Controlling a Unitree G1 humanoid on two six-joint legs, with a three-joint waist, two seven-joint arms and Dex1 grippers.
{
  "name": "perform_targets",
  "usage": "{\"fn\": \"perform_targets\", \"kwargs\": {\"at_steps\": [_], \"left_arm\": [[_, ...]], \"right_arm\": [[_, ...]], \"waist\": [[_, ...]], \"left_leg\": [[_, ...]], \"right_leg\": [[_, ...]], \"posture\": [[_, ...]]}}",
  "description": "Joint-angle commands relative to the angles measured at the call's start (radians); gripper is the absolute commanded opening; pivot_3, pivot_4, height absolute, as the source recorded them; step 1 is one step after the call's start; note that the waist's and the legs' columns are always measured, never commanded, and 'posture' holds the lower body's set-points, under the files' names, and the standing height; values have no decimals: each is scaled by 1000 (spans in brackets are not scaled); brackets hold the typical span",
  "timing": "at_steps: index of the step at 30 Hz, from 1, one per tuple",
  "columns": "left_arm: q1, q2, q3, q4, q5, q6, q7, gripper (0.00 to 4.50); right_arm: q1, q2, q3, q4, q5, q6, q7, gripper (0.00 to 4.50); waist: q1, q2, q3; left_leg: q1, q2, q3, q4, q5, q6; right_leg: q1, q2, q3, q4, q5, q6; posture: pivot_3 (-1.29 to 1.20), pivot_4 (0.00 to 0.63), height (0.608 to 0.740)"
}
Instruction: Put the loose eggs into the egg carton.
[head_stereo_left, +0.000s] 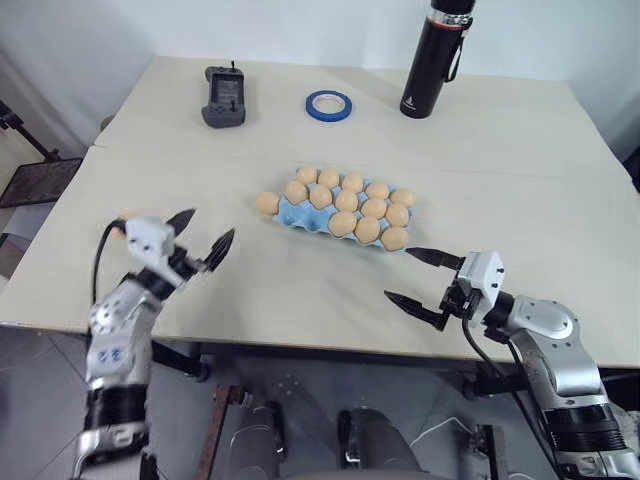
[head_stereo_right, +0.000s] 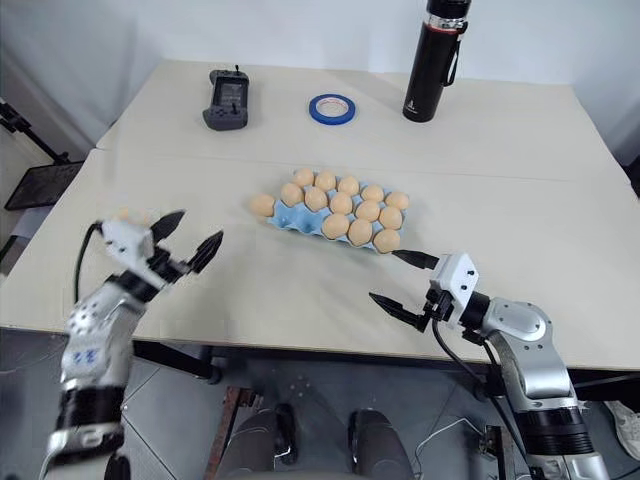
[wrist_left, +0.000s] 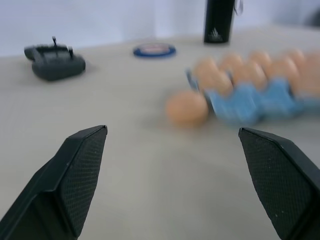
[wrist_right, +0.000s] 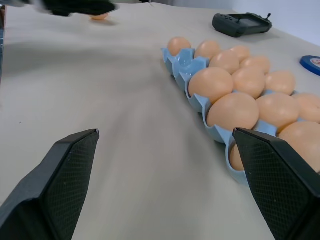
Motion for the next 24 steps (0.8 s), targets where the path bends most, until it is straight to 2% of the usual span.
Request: {"fn": "perform_targets", "kwargs": {"at_steps": [1, 6, 12, 19, 24], "left_arm": [[-133, -20, -40, 160, 56, -23, 46, 4478], [-340, -55, -73, 447, 103, -83, 68, 4478], [-484, -74, -77, 708, 120, -159, 52, 4478], [-575, -83, -74, 878, 148, -184, 101, 4478], [-606, -98, -80, 933, 159, -178, 96, 4478]], "right_arm": [[3, -2, -22, -35, 6, -9, -14, 4500], [19, -4, -28, -63, 8, -3, -33, 4500], [60, -8, -42, -104, 10, 4, -62, 4500], [92, -10, -55, -133, 11, 8, -87, 4500], [95, -8, -58, -139, 10, 10, -97, 4500]], "waist": [[-7, 0, 0], [-6, -1, 0], [-7, -1, 0], [-2, -2, 1], [0, -2, 1]], "left_leg": [[0, 0, 1, 0, 0, 0], [-1, 0, 1, 0, 0, 1], [-2, 1, 2, 0, 4, -2], [-2, 0, 2, 1, 2, -4], [-2, 0, 1, 2, 1, -4]], "right_leg": [[0, 0, 1, 0, 0, 1], [-2, 1, 1, 0, 1, 1], [-4, 3, 1, 1, -1, 2], [-3, 1, 1, 1, -1, 2], [-3, 1, 0, 2, -1, 2]], "posture": [[0, 150, 740], [0, 150, 740], [0, 150, 740], [0, 150, 740], [0, 150, 740]]}}
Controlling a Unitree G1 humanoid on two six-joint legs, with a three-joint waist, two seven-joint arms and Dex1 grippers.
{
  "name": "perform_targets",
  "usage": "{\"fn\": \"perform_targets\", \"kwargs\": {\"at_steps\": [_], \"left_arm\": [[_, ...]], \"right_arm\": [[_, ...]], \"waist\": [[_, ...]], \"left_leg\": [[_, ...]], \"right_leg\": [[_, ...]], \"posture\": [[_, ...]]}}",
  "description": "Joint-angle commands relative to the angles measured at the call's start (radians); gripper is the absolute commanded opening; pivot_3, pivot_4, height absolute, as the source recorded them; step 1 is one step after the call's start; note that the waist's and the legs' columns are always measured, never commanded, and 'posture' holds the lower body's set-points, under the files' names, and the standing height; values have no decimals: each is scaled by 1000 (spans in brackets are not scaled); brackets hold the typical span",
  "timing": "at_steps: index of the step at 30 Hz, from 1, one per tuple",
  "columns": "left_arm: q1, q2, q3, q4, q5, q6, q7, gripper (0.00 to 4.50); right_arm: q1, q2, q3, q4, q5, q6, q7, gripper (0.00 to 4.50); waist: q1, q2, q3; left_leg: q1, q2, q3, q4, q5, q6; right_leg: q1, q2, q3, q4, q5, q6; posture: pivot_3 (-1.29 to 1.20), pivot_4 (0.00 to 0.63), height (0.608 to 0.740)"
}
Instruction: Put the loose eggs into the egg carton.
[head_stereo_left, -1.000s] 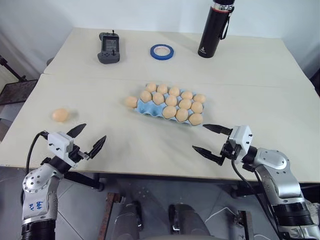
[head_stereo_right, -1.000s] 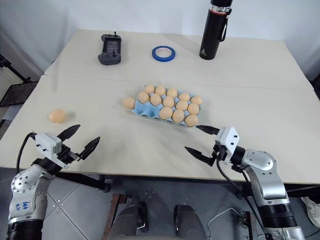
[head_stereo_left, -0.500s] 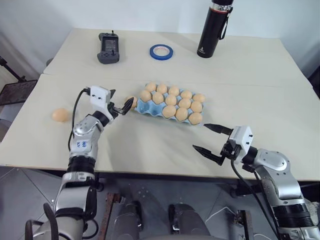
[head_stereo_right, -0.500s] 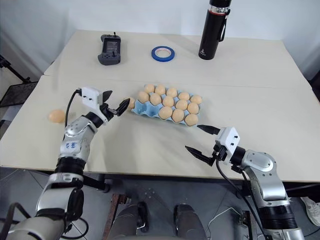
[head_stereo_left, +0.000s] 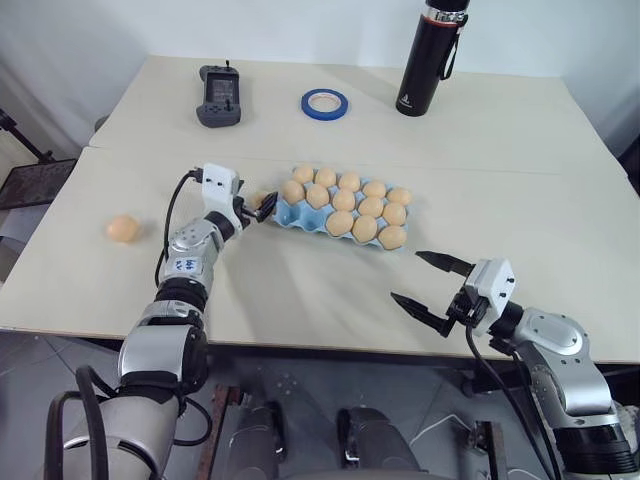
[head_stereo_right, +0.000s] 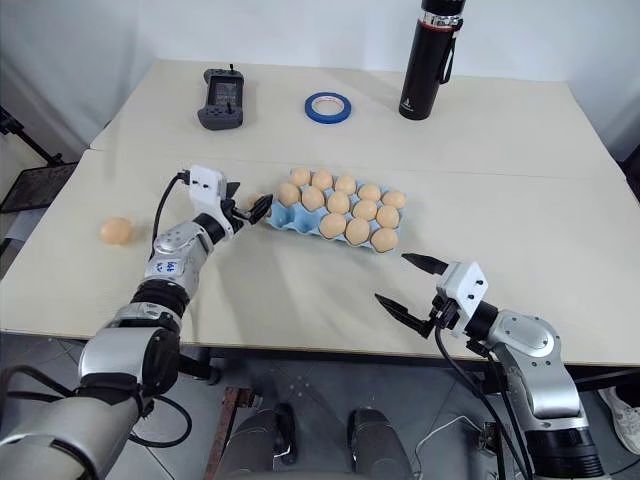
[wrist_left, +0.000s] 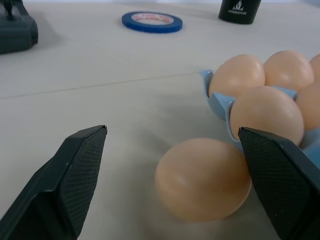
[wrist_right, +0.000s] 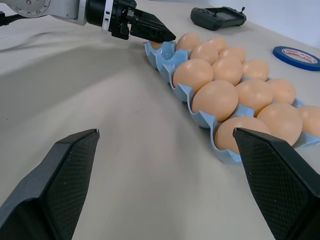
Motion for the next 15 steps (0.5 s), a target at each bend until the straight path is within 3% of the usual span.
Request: {"fn": "perform_targets", "kwargs": {"at_steps": [1, 3, 9, 15], "left_arm": [[-26, -10, -2, 22, 13, -8, 2, 4303], [-29, -14, 1, 31, 13, -3, -2, 3894], [-17, -8, 0, 30, 24, 1, -17, 2070], [38, -4, 4, -144, -29, -59, -168, 2018]], "right_arm": [[4, -7, -26, -42, 10, -10, -7, 4500], [6, -6, -29, -42, 10, -11, -9, 4500], [0, 0, -23, -44, 8, -10, -13, 4500], [-4, 0, -16, -37, 8, -10, -9, 4500]], "waist": [[2, 0, 0], [5, 0, 0], [8, 0, 0], [11, 0, 0]], "left_leg": [[0, 0, 0, 0, 0, 0], [0, 0, 0, 0, 0, 0], [0, 0, 0, 0, 1, -1], [0, 0, 0, 0, 1, -1]], "right_leg": [[0, 0, 0, 0, 0, 0], [0, 0, 0, 0, 0, 0], [0, 0, 0, 0, 0, 0], [0, 0, 0, 0, 0, 0]], "posture": [[0, 150, 740], [0, 150, 740], [0, 150, 740], [0, 150, 740]]}}
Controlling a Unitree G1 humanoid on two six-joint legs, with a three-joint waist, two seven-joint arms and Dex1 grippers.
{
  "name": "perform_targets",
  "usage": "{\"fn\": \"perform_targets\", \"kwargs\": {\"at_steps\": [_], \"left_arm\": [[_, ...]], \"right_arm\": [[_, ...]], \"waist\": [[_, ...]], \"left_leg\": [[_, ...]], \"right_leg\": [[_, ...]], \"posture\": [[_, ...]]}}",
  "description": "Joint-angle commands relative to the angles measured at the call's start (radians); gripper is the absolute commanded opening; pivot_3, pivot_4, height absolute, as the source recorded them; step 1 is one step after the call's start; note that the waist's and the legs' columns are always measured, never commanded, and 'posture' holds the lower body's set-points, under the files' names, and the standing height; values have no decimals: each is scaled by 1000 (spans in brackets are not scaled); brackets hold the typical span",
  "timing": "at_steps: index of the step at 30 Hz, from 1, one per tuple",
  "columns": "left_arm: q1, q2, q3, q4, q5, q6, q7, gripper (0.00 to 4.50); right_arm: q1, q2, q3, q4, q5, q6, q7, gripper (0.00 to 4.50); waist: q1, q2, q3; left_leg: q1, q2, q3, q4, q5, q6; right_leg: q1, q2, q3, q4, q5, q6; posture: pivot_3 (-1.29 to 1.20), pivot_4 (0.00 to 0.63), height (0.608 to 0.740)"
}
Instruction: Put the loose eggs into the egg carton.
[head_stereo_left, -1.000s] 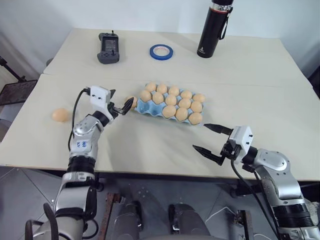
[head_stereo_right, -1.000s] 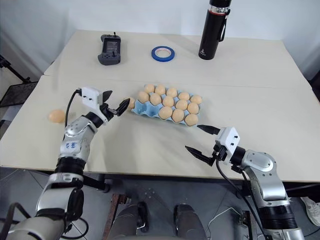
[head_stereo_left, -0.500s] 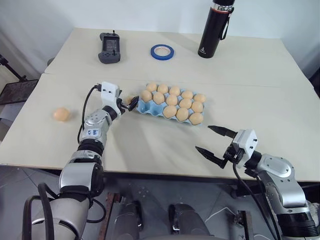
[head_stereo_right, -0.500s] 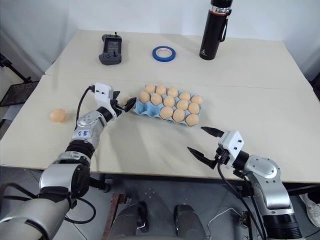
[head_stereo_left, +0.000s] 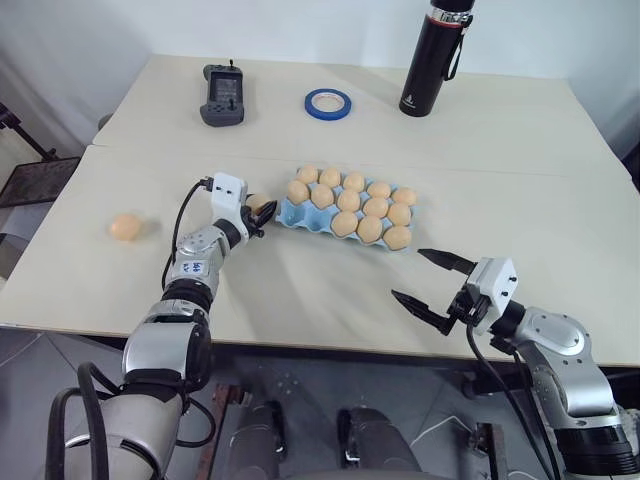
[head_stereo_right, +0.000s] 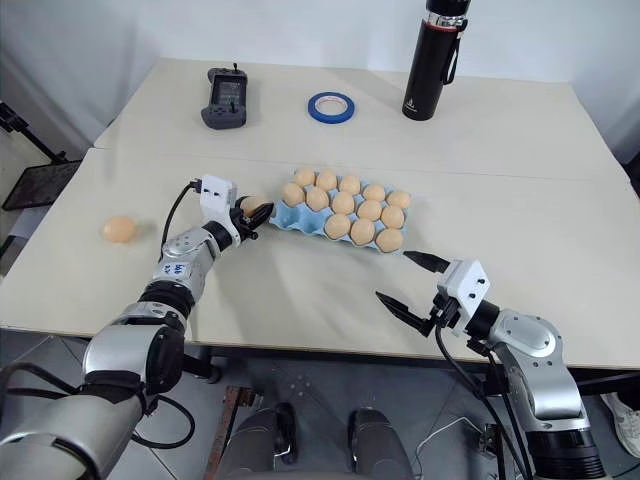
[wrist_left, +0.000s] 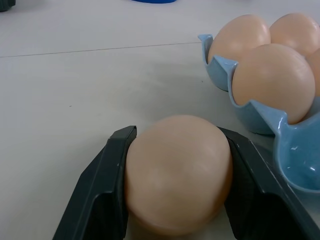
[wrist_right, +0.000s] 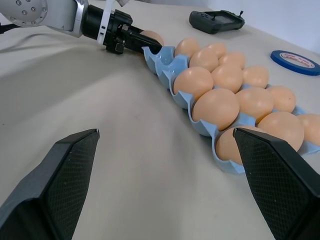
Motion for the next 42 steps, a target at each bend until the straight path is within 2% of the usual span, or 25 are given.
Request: {"fn": "perform_targets", "kwargs": {"at_steps": [1, 4, 7, 15, 23, 27, 31, 35, 38, 42], "left_arm": [[30, 3, -15, -206, -49, -22, -147, 2018], [74, -15, -60, -371, -66, 27, -236, 2018], [100, -39, -98, -462, -61, 64, -259, 2018], [79, -108, -142, -418, -42, 62, -248, 2018], [61, -88, -129, -360, -34, 32, -244, 4482], [122, -42, -114, -481, -64, 56, -276, 4482], [247, 64, -64, -669, -113, 96, -308, 4482], [440, 185, 60, -833, -193, 56, -332, 4482], [630, 269, 150, -961, -238, 92, -347, 4482], [833, 311, 248, -1059, -281, 116, -328, 4482]], "right_arm": [[-3, -1, -11, -23, 9, -10, 1, 4500], [-2, -1, -11, -21, 10, -10, 3, 4500], [-6, 2, -7, -14, 6, -12, 4, 4500], [-27, -9, -13, -36, 10, 4, 2, 4500], [-25, -3, -18, -65, 12, 18, -16, 4500], [-23, -2, -14, -69, 12, 21, -20, 4500], [-24, -11, -21, -64, 18, 20, -5, 4500], [-34, -18, -30, -51, 67, 29, 43, 4500], [-59, -35, -43, -26, 114, 71, 83, 4500], [-94, -45, -37, 13, 134, 86, 134, 4500]], "waist": [[3, 0, 0], [6, 0, 0], [7, 0, 0], [3, 0, 0], [5, 0, 0], [2, 0, 0], [-9, 0, 0], [-22, 0, 0], [-22, 0, 0], [-22, 0, 0]], "left_leg": [[0, 0, 0, 0, 0, 0], [0, 0, 1, 0, 0, -1], [0, 0, 1, 1, 1, -1], [0, 0, 0, 4, 0, 2], [0, 0, -1, 3, 1, 3], [0, 0, -1, 3, 1, 2], [0, 2, 0, 2, 2, 2], [2, 3, 0, 0, 3, 2], [2, 3, 0, 0, 1, 3], [4, 2, -1, 0, -2, 3]], "right_leg": [[0, 0, 0, 0, 0, 0], [0, 0, 0, 0, 0, 0], [0, 0, 1, 1, 0, 0], [1, 0, 1, 3, 0, 0], [0, 0, 1, 3, 0, 0], [0, 0, 1, 3, 0, 0], [0, 2, 1, 3, 0, -1], [0, 2, 1, 4, -1, -2], [1, 1, 1, 4, -1, -2], [2, -2, 0, 4, -1, -3]], "posture": [[0, 150, 740], [0, 150, 740], [0, 150, 740], [0, 150, 740], [0, 150, 740], [0, 150, 740], [0, 150, 740], [0, 150, 740], [0, 150, 740], [0, 150, 740]]}}
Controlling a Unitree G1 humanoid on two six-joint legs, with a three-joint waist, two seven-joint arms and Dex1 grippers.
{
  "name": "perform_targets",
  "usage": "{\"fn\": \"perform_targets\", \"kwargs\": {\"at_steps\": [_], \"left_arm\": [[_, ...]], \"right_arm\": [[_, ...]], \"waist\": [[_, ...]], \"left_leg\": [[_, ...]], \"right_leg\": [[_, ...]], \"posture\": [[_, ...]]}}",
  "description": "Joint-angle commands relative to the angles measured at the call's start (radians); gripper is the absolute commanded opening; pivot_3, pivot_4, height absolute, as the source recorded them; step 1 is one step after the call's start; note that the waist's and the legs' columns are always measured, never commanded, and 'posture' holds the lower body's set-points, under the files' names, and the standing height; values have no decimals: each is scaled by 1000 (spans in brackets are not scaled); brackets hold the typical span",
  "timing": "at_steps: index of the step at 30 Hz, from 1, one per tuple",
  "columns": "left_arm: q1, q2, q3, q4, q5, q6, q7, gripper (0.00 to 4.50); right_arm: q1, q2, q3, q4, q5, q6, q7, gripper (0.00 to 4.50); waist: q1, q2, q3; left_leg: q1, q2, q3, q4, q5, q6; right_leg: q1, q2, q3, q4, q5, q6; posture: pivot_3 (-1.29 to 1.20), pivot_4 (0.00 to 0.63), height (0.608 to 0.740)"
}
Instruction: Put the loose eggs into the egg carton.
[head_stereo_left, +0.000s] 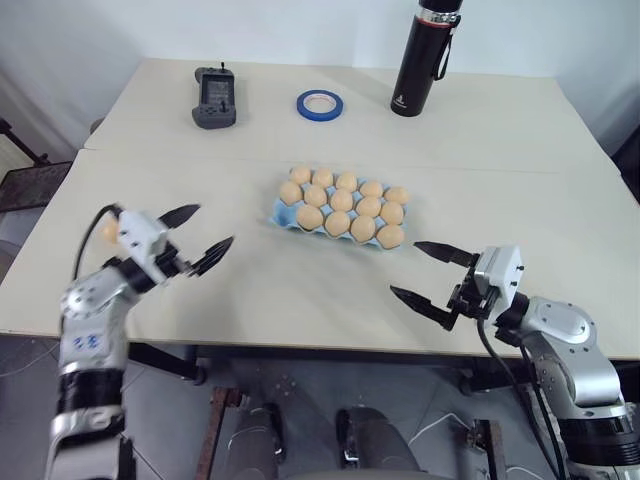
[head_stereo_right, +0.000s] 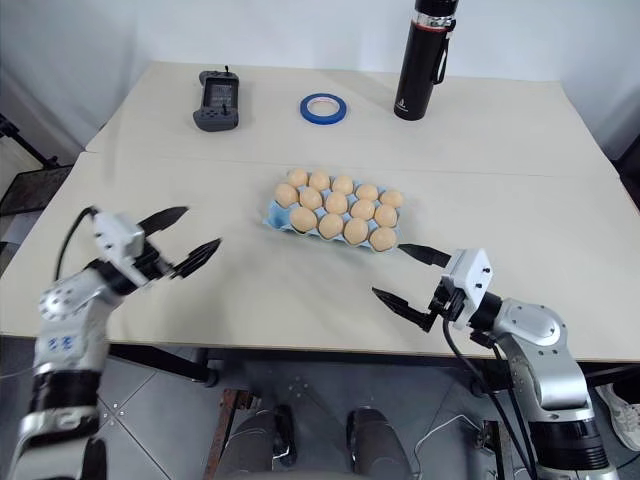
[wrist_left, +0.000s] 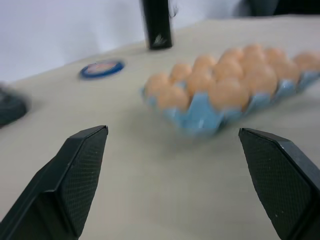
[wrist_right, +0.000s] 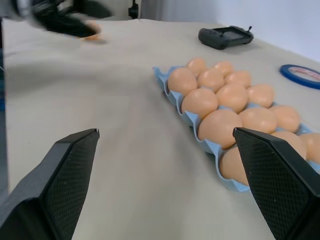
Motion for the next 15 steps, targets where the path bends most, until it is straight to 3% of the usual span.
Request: {"fn": "perform_targets", "kwargs": {"at_steps": [1, 8, 15], "left_arm": [[97, 14, 80, -121, -57, 26, 34, 4482], [303, -74, 232, -188, -57, 54, 253, 4482], [303, -126, 300, -261, -132, 179, 431, 4482]], "right_arm": [[-30, -18, -14, 13, 33, 3, 49, 4500], [-103, 53, 47, 38, 16, -61, 99, 4500], [-129, 59, 66, 80, -4, -81, 116, 4500]], "waist": [[3, 0, 0], [-3, 0, 0], [0, 0, -1]], "left_leg": [[0, 0, -1, 0, 0, 0], [0, -1, 0, -4, 0, 0], [-1, -1, -1, -8, 0, 0]], "right_leg": [[0, -1, -1, 0, 0, -1], [0, -4, -1, -5, -1, -5], [-1, -4, -3, -6, -1, -5]], "posture": [[0, 150, 740], [0, 150, 740], [0, 150, 740]]}}
